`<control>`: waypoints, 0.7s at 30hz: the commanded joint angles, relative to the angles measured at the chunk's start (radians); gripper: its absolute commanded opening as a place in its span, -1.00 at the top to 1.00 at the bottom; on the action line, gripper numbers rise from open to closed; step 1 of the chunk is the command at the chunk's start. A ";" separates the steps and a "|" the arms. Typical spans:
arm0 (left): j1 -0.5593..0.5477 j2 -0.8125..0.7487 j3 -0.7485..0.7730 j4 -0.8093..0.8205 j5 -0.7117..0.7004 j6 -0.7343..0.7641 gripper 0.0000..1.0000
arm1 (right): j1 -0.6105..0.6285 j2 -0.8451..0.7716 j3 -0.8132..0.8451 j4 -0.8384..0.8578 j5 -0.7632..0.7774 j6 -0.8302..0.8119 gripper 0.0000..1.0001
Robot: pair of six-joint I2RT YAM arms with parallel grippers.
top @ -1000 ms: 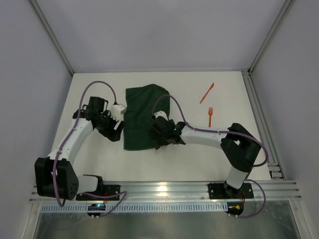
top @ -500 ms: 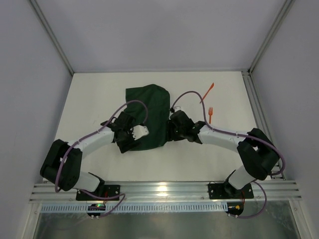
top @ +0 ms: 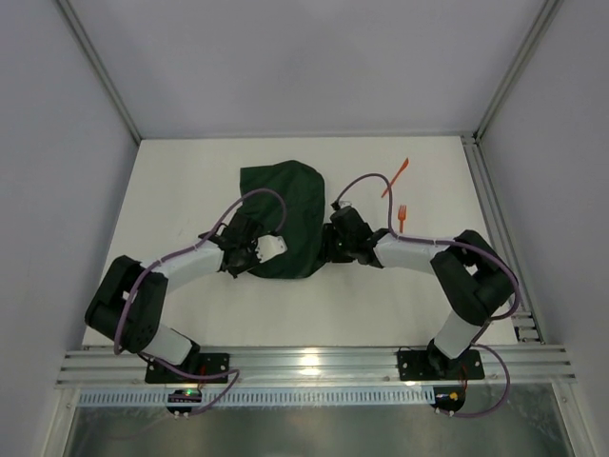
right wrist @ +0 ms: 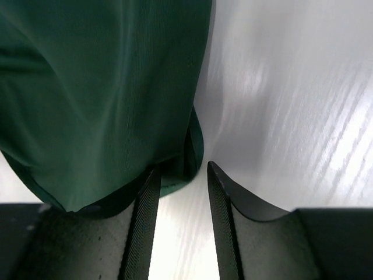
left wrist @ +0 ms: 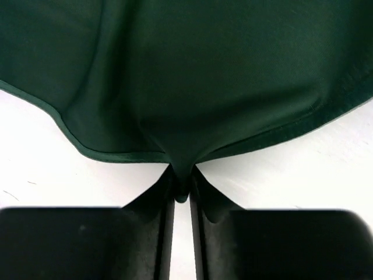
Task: Fold the napkin into a case and place the utensils inside
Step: Pick up the crumpled napkin from the center of the board.
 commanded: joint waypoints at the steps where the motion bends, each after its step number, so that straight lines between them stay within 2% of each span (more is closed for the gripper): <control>1: 0.001 0.038 -0.034 -0.003 0.003 0.000 0.93 | -0.015 0.053 0.024 0.039 0.006 0.024 0.17; 3: 0.001 0.024 -0.030 -0.001 0.015 -0.024 1.00 | -0.015 0.087 0.046 0.042 -0.048 0.016 0.37; 4: 0.002 0.004 -0.028 -0.006 0.018 -0.030 1.00 | -0.015 0.098 0.053 0.042 -0.060 0.015 0.65; 6: 0.008 -0.025 -0.023 0.005 0.017 -0.070 1.00 | -0.015 0.116 0.064 0.042 -0.077 0.009 0.89; 11: 0.105 -0.219 0.032 0.001 0.116 -0.162 1.00 | -0.015 0.021 0.053 0.037 -0.096 0.007 0.92; 13: 0.152 -0.267 0.087 -0.097 0.144 -0.167 1.00 | -0.015 -0.087 0.067 -0.032 -0.070 -0.013 0.93; 14: 0.174 -0.301 0.160 -0.197 0.146 -0.164 1.00 | -0.014 -0.130 0.093 -0.096 -0.039 -0.034 0.93; 18: 0.218 -0.359 0.372 -0.441 0.146 -0.147 1.00 | -0.013 -0.359 0.194 -0.255 0.052 -0.088 0.92; 21: 0.225 -0.408 0.528 -0.564 0.150 -0.136 1.00 | -0.009 -0.503 0.300 -0.372 0.090 -0.151 0.92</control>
